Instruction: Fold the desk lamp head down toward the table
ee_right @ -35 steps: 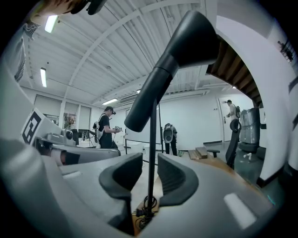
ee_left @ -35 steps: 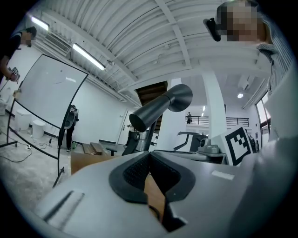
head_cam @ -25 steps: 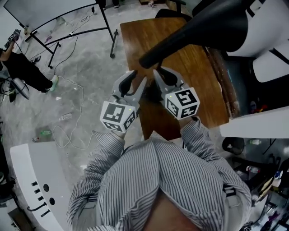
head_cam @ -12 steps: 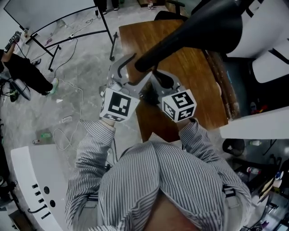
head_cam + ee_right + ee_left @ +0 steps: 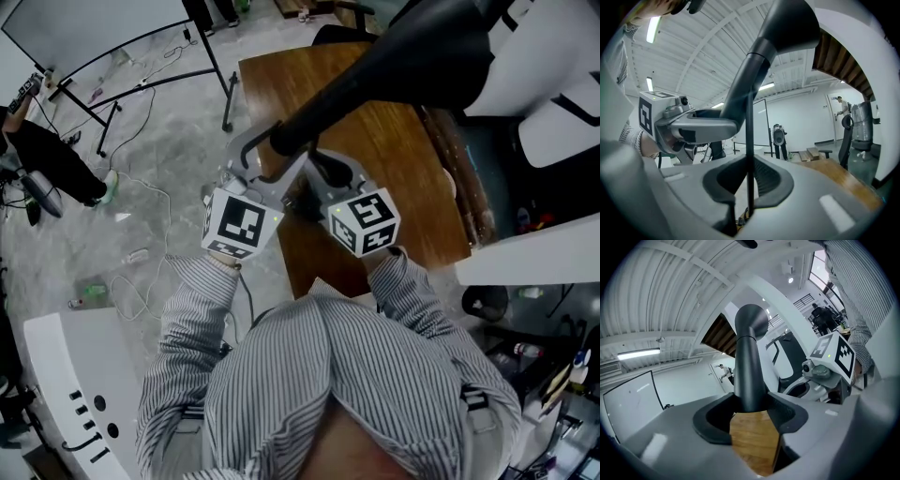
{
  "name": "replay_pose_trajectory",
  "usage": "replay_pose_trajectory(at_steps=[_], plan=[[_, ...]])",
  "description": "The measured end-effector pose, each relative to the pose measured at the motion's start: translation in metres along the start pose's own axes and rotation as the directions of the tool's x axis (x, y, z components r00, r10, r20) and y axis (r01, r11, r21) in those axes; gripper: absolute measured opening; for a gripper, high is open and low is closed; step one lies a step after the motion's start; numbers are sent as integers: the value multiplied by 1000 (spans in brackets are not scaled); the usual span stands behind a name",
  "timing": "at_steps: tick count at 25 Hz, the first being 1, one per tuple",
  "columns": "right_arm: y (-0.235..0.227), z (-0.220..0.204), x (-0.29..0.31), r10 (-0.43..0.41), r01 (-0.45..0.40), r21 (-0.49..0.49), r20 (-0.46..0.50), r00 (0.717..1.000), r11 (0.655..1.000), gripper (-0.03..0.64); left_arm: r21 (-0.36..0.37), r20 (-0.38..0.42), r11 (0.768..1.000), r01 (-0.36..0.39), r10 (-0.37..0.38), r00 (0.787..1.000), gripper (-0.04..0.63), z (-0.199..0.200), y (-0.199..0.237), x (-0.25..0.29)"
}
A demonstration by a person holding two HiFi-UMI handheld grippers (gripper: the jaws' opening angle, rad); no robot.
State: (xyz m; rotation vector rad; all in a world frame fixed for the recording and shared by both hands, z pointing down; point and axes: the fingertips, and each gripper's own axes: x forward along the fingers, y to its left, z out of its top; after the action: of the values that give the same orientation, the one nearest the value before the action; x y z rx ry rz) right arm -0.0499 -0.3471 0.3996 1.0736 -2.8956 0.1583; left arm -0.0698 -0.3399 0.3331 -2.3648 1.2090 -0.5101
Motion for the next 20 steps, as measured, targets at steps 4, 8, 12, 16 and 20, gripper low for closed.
replay_pose_trajectory(at_steps=[4,8,12,16,20], plan=[[0,0,1,8,-9,-3,-13,1000,1000,40,6,-41,1000,18,-18,999,230,0,1,1],[0,0,1,12,-12,-2,-20,1000,1000,40,66,-88,997,44,-38,995,229,2,5,-4],[0,0,3,2,-2,1,-25,1000,1000,40,148,-151,983,106,-83,985,229,4,12,-8],[0,0,2,-1,1,1,-35,999,1000,40,206,-235,963,175,-125,964,230,6,15,-10],[0,0,1,-8,8,0,-34,999,1000,40,286,-299,929,236,-148,943,229,13,20,-15]])
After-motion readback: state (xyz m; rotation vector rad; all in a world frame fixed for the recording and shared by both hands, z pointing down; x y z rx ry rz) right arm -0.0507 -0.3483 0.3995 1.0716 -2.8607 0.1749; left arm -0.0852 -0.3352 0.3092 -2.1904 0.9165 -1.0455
